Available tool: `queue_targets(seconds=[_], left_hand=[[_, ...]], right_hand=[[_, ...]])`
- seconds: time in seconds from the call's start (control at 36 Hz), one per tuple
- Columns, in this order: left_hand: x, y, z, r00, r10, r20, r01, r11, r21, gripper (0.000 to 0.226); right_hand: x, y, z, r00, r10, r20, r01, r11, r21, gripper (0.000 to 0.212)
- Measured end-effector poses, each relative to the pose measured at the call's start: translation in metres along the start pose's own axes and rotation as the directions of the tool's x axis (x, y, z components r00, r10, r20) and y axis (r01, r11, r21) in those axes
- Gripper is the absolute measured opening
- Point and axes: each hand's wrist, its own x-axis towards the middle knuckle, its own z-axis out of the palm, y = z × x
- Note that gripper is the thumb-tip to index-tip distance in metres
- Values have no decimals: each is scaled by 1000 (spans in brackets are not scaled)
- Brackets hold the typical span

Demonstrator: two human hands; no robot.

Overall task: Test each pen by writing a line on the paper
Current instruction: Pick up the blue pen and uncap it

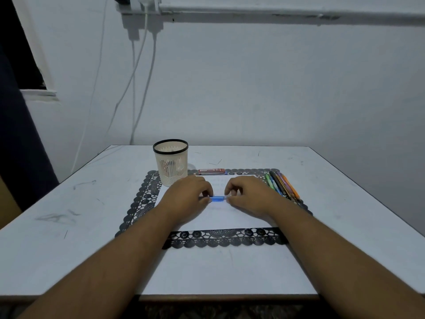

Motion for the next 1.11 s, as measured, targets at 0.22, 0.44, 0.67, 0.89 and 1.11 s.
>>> queue_targets(seconds=[0.22,0.44,0.67,0.89,1.11], left_hand=[[-2,-3,-1,998,-54,18,54,998,-30,8],[1,-3,0,999,-45,28,46,998,-47,8],[0,-2,0,997,-71,41,74,994,-85,6],[-1,-4,0,998,-57,35,59,995,-80,7],[0,-5,0,998,-51,35,54,995,-86,7]], right_hand=[[1,6,-3,999,24,39,-26,999,44,5],[4,3,3,999,-3,36,3,1000,19,2],[4,11,-3,998,48,45,-48,999,-4,4],[14,14,3,995,95,-24,-93,993,69,9],[19,3,13,998,44,-39,-41,996,79,8]])
